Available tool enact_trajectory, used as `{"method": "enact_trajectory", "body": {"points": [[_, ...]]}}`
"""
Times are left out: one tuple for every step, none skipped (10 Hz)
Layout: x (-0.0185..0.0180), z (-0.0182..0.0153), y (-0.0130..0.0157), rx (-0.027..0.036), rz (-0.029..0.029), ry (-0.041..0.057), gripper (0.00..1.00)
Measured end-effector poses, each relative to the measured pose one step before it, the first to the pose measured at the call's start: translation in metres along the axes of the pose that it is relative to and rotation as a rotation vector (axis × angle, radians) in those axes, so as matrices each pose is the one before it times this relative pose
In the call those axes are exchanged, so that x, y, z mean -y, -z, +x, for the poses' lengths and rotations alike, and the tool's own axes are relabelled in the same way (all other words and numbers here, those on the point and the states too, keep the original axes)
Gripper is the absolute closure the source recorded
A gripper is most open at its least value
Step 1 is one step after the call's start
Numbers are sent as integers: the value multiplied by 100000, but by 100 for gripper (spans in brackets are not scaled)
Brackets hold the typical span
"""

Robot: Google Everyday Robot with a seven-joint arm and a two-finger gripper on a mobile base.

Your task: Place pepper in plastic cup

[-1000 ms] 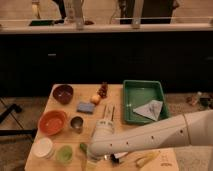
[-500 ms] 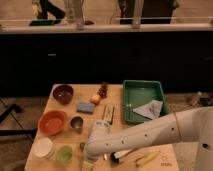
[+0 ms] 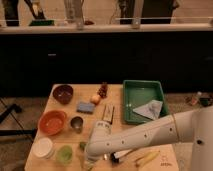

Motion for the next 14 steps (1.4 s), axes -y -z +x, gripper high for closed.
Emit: {"method": "enact_trajectory", "body": {"points": [[52,-13,258,237,84,-75,72],[89,-44,108,23,90,-240,80],[21,-8,78,-126,-10,-147,91],[-162,171,-2,-417,-226,112,99],[-38,82,-24,-148,-57,-15,100],[-26,55,-17,-144,-33,78,100],[8,127,425,-376,944,1279,100],[221,126,989,513,1897,959,100],[420,298,1225,333,2036,230,100],[709,480,1384,-326,3018,-505,100],[431,61,508,-373,1852,374,100],[693,230,400,-562,2590,-403,100],[772,307,435,-191,1818,-982,100],[684,38,657,56,1922,14,100]]}}
